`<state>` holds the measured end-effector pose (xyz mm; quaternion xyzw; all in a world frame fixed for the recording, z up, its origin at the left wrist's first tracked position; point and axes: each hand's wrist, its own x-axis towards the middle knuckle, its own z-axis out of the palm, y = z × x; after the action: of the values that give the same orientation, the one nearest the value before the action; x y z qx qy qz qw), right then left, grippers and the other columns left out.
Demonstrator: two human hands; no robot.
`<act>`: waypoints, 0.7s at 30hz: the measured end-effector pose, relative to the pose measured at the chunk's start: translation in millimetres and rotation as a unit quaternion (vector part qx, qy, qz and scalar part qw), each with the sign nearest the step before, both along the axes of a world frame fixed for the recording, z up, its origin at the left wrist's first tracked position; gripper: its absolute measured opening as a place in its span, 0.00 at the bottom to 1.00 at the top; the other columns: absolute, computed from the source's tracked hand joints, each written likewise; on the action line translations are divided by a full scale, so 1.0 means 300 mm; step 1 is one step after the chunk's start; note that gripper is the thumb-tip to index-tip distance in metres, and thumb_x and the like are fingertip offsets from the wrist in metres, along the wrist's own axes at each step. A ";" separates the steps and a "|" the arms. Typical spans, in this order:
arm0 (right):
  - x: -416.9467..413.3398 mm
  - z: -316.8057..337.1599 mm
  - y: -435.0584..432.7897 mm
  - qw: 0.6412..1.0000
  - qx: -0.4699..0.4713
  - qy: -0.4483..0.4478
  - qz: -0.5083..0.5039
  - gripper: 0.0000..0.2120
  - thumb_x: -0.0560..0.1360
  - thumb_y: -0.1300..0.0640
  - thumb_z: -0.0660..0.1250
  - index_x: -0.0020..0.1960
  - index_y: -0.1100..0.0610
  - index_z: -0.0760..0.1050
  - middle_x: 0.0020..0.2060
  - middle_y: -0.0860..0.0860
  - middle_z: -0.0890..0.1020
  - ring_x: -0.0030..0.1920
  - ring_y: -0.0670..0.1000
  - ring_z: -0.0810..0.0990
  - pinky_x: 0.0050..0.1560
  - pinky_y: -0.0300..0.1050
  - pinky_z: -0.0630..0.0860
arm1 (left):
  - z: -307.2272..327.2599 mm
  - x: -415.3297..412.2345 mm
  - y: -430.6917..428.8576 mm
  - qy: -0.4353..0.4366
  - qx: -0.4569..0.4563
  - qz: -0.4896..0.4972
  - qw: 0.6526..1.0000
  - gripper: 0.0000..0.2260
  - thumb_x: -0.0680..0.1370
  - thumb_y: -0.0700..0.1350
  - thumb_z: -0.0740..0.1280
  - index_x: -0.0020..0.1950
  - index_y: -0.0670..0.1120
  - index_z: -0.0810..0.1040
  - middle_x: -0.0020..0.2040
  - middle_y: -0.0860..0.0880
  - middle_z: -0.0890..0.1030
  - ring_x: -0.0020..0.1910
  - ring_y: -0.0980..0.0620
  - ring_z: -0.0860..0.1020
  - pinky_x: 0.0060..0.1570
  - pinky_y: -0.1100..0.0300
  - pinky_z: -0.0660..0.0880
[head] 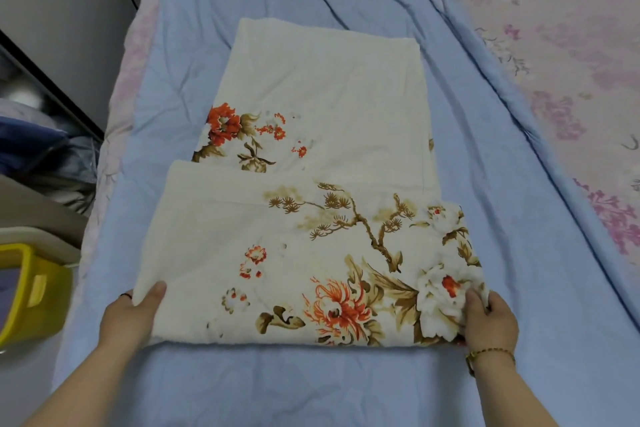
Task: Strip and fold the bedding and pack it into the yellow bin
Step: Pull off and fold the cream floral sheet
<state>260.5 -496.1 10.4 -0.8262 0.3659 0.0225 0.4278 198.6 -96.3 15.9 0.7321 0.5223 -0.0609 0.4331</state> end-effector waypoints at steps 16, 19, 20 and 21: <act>-0.159 -0.038 0.180 0.838 0.480 0.032 -0.259 0.09 0.77 0.55 0.61 0.54 0.58 0.72 0.38 0.54 0.82 0.41 0.52 0.75 0.22 0.44 0.77 | -0.026 -0.072 -0.192 -0.181 -0.333 0.337 0.862 0.20 0.79 0.46 0.62 0.70 0.44 0.67 0.67 0.46 0.72 0.66 0.47 0.71 0.66 0.53 0.67; -0.118 -0.028 0.175 0.834 0.487 0.022 -0.258 0.05 0.77 0.59 0.62 0.43 0.55 0.72 0.23 0.49 0.81 0.40 0.52 0.76 0.21 0.45 0.77 | -0.025 -0.020 -0.180 -0.164 -0.356 0.345 0.853 0.19 0.79 0.44 0.63 0.70 0.45 0.67 0.67 0.47 0.72 0.66 0.47 0.71 0.59 0.53 0.73; -0.112 -0.019 0.176 0.834 0.489 0.017 -0.254 0.05 0.78 0.60 0.61 0.43 0.55 0.72 0.23 0.48 0.81 0.40 0.52 0.76 0.21 0.45 0.77 | -0.020 -0.006 -0.176 -0.165 -0.359 0.342 0.853 0.19 0.79 0.43 0.62 0.70 0.45 0.67 0.66 0.47 0.73 0.66 0.47 0.71 0.49 0.56 0.78; -0.113 -0.014 0.176 0.836 0.488 0.013 -0.248 0.05 0.78 0.61 0.61 0.44 0.56 0.72 0.24 0.49 0.82 0.40 0.52 0.75 0.21 0.45 0.77 | -0.013 0.006 -0.171 -0.170 -0.357 0.338 0.854 0.19 0.79 0.43 0.62 0.70 0.45 0.67 0.65 0.47 0.73 0.65 0.47 0.71 0.37 0.59 0.80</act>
<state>226.7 -443.2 6.0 -0.3911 0.5055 0.1023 0.7623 200.3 -147.7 12.0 0.3042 0.5984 0.0328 0.7405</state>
